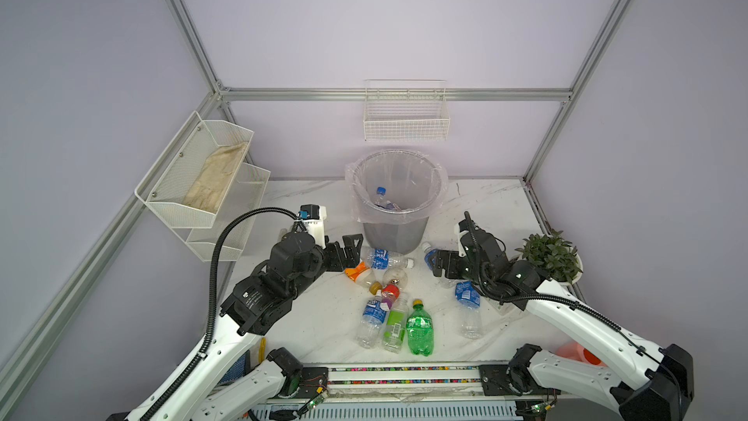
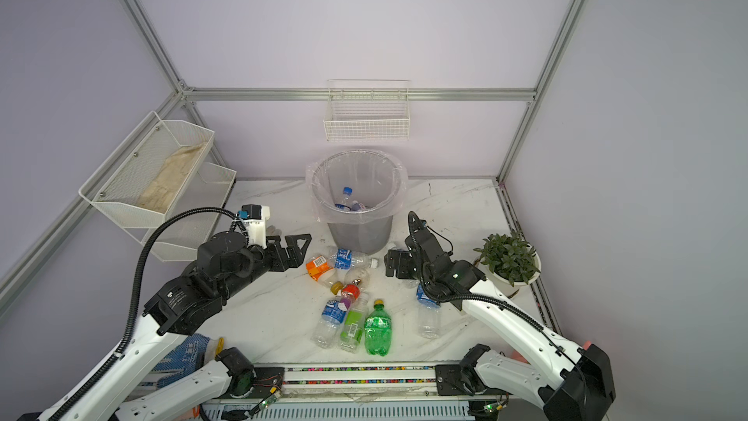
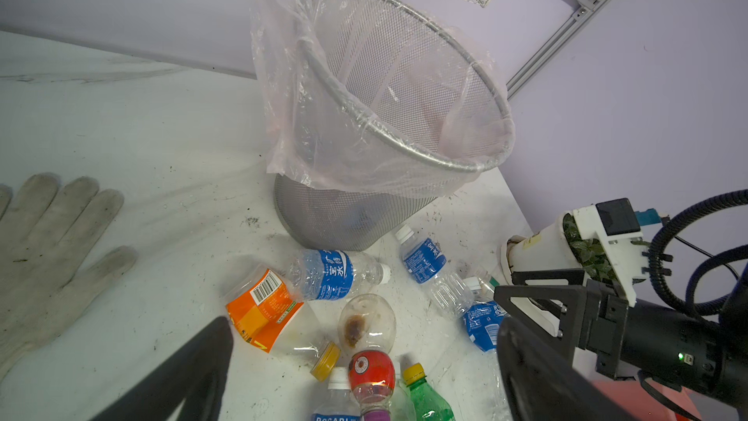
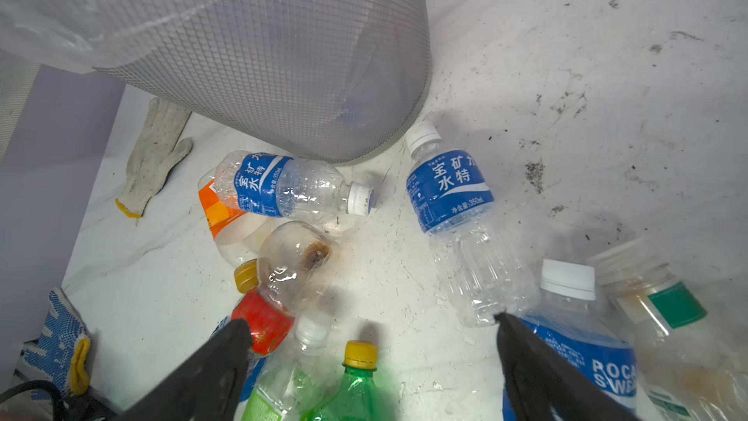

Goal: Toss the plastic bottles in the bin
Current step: 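Lower the right gripper onto the white-capped blue-labelled water bottle and close it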

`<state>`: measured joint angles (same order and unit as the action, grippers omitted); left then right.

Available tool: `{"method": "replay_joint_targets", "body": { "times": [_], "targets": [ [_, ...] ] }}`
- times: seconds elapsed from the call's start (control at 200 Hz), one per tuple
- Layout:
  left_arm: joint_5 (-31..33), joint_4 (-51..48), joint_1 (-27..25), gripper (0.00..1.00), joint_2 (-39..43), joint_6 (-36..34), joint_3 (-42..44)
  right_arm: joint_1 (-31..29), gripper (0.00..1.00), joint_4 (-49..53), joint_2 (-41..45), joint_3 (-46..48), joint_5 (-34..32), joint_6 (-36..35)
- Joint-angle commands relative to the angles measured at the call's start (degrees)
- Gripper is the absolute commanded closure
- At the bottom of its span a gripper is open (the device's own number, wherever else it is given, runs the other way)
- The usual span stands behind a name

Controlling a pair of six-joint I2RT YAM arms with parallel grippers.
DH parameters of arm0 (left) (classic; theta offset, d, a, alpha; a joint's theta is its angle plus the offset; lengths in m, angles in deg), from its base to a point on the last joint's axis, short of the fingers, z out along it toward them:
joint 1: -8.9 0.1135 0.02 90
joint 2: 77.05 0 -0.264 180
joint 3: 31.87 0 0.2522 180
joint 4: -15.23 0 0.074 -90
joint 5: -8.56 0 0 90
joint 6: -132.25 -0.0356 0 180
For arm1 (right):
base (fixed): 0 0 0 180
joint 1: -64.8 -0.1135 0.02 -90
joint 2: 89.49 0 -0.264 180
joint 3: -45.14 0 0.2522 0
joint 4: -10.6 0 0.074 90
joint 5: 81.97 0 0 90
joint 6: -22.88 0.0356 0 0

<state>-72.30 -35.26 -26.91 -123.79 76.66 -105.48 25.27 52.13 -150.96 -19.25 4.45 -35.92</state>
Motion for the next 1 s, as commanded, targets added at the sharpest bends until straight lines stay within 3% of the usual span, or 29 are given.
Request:
{"method": "replay_joint_targets", "body": {
  "times": [0.0, 0.995],
  "targets": [
    [-0.5, 0.7, -0.5, 0.0, 1.5, 1.8, 2.6, 0.1, 0.03, -0.7, -1.2, 1.0, -2.4, 0.7],
    [-0.1, 0.3, -1.4, 0.0, 7.0, 6.5, 9.6, 0.1, 0.03, -4.1, -19.6, -0.6, -8.8, -3.3]
  ]
}}
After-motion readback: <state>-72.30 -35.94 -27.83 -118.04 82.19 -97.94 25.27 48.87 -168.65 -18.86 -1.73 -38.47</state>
